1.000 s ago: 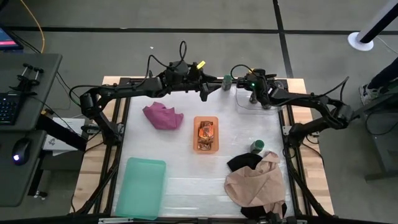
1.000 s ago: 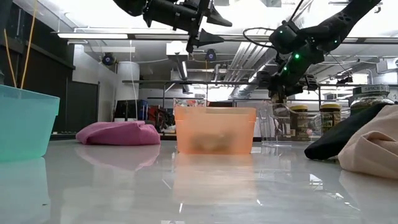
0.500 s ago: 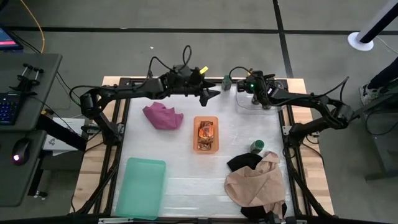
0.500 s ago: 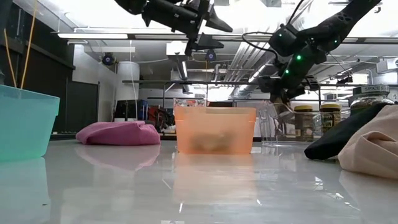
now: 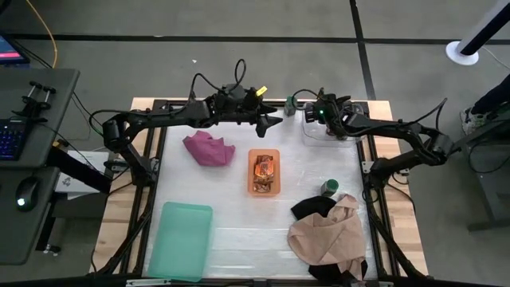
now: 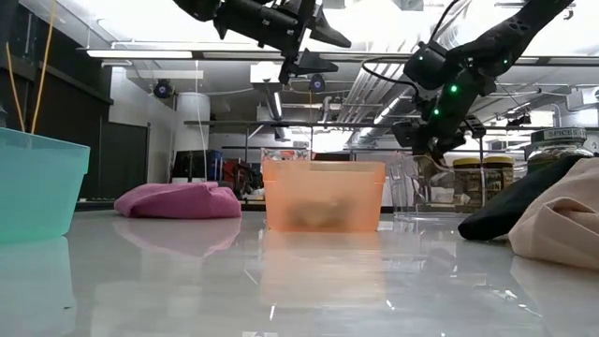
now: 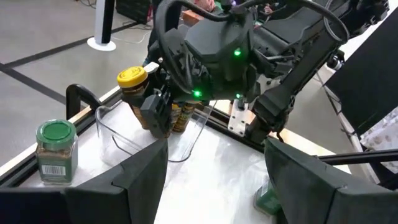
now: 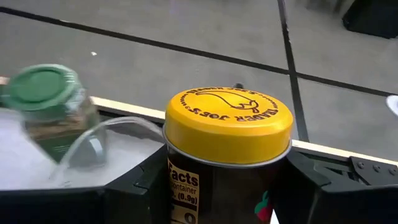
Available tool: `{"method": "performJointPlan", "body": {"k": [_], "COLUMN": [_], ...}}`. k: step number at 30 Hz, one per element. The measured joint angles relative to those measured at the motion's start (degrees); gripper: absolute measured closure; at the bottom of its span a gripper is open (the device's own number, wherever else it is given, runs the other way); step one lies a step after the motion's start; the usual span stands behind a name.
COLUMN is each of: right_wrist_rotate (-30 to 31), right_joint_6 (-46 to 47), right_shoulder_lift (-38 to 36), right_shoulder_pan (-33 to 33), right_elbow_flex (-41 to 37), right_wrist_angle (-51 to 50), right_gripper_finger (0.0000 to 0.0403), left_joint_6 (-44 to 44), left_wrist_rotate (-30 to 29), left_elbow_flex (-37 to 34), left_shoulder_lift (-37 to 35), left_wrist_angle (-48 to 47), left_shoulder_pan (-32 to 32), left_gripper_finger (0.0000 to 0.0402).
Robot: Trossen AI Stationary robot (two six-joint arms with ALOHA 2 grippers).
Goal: Sort spices by type
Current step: Put the yellow seasoning bottle into the transparent bin
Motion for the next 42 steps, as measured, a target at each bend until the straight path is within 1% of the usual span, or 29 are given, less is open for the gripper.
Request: {"method": "performJointPlan", "body": {"k": [3, 8, 11, 14, 20, 24, 27, 32, 37, 42], "right_wrist_rotate": [0.2, 2.5, 5.4, 5.8, 3.3, -1.7, -4.1, -9.0, -11.8, -13.1], "right_joint_6": [0.2, 0.2, 0.2, 0.2, 3.2, 3.7, 5.2, 5.2, 3.5, 1.6], "right_shoulder_lift": [-1.0, -4.7, -6.4, -6.9, -6.9, -6.9, -6.9, -6.9, -6.8, -6.8], "right_shoulder_pan": [1.2, 2.2, 0.0, -3.8, -10.8, -13.9, -15.3, -16.2, -16.2, -16.2], "right_elbow_flex": [0.0, 0.2, 0.9, 1.4, 1.4, 1.4, 1.4, 1.4, 1.4, 1.4], "right_wrist_angle": [0.0, 0.3, -0.5, -1.0, -2.1, -3.4, -5.9, -7.6, -7.9, -9.3], "right_gripper_finger": [0.0208, 0.0208, 0.0208, 0.0208, 0.0208, 0.0208, 0.0208, 0.0208, 0.0208, 0.0208], "left_joint_6": [0.0, 0.4, 1.6, 1.9, 1.9, 1.9, 1.9, 1.9, 1.9, 1.9], "left_wrist_rotate": [0.0, 0.0, 0.0, 0.0, 0.0, 0.0, 0.0, 0.0, 0.0, 0.0], "left_elbow_flex": [0.0, 0.0, 0.0, 0.0, 0.0, 0.0, 0.0, 0.0, 0.0, 0.0], "left_shoulder_lift": [0.0, 0.0, 0.0, 0.0, 0.0, 0.0, 0.0, 0.0, 0.0, 0.0], "left_wrist_angle": [0.0, 0.0, 0.0, 0.0, 0.0, -0.2, -0.4, -0.4, -0.4, -0.4], "left_shoulder_pan": [0.0, 0.0, 0.0, 0.0, 0.0, 0.0, 0.0, 0.0, 0.0, 0.0], "left_gripper_finger": [0.0147, 0.0147, 0.0147, 0.0147, 0.0147, 0.0147, 0.0147, 0.0147, 0.0147, 0.0147]}}
